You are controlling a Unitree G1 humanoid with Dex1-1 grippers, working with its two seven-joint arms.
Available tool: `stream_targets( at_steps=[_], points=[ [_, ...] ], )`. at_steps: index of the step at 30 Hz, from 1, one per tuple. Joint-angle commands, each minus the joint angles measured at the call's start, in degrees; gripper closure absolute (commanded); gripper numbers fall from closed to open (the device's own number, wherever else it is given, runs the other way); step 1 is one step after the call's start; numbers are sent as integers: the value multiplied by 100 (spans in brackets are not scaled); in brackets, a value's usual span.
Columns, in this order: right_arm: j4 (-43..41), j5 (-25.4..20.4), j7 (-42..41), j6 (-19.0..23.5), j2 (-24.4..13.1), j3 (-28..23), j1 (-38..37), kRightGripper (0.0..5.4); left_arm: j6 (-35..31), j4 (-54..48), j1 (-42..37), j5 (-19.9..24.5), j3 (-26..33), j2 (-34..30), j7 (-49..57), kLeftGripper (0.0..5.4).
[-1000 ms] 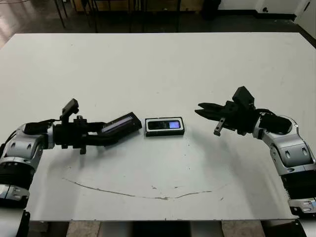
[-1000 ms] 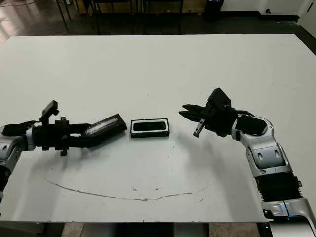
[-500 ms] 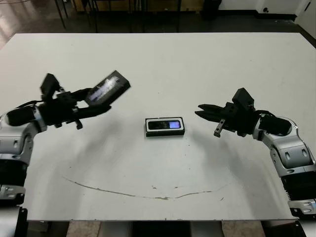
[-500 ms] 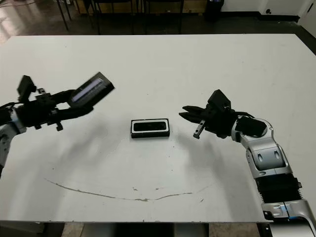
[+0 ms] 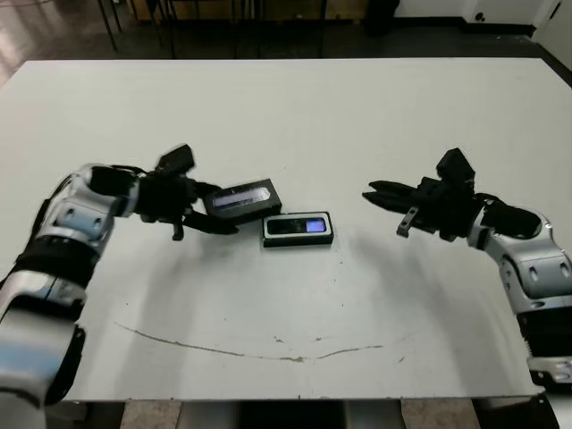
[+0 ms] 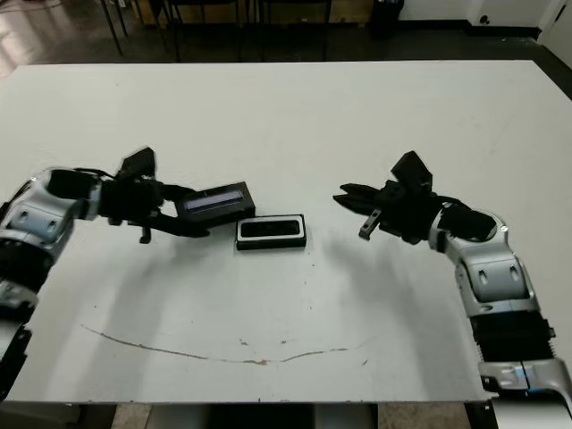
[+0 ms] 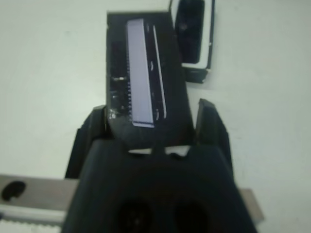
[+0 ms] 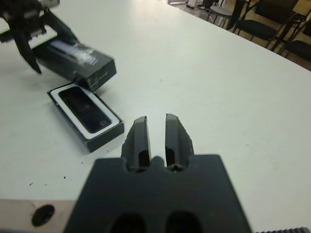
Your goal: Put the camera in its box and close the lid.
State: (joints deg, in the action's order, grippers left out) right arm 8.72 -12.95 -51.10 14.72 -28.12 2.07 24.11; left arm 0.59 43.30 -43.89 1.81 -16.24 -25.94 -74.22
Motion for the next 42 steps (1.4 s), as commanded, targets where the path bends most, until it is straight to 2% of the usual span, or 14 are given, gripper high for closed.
stream_targets(
  at_steps=[1,12,32,42],
  points=[
    [194,3,-73,-16,-139,-44,7,540,109,451,-140,-149,-79,128,-141,385],
    [404,-21,-163,-99,-132,-36,50,540,216,1035,-245,-22,157,390,-402,392],
    [257,96,-63,-51,-150,85,-23,540,222,733,-254,-120,137,364,-883,392],
    [259,122,-58,-36,-169,70,-58,540,370,939,-275,-590,-278,612,-629,392]
  ],
)
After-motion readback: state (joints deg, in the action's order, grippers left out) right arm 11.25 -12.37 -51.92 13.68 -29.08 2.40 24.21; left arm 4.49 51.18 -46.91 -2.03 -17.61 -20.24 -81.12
